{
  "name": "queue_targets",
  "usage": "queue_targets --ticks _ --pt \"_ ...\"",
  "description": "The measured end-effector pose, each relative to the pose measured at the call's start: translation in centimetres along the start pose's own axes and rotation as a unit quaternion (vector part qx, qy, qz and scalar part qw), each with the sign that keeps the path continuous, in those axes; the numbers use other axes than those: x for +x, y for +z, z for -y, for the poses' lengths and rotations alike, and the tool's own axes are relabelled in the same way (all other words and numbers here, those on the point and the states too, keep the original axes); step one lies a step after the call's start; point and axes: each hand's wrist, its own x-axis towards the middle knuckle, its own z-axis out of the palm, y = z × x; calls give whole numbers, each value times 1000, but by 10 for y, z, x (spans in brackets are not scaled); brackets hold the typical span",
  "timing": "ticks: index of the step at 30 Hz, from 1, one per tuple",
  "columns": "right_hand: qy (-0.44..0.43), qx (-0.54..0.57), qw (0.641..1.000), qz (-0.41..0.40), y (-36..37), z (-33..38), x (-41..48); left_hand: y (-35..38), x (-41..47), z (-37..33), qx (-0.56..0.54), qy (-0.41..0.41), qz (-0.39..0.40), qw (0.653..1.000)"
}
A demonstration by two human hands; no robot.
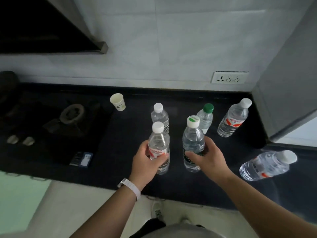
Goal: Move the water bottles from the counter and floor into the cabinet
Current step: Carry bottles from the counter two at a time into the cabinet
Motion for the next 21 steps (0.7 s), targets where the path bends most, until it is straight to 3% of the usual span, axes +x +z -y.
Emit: queue_targets --ticks 8,15,21 --pt "-51 29 989 133 19 16 -13 -27 -83 8 3 -51 -151 987" --pt "-84 30 967 237 64 38 -47 -69 -156 27 -35 -90 -282 954" --pt "-100 43 951 288 97 72 -98 -107 -201 48 -76 -92 -340 933"
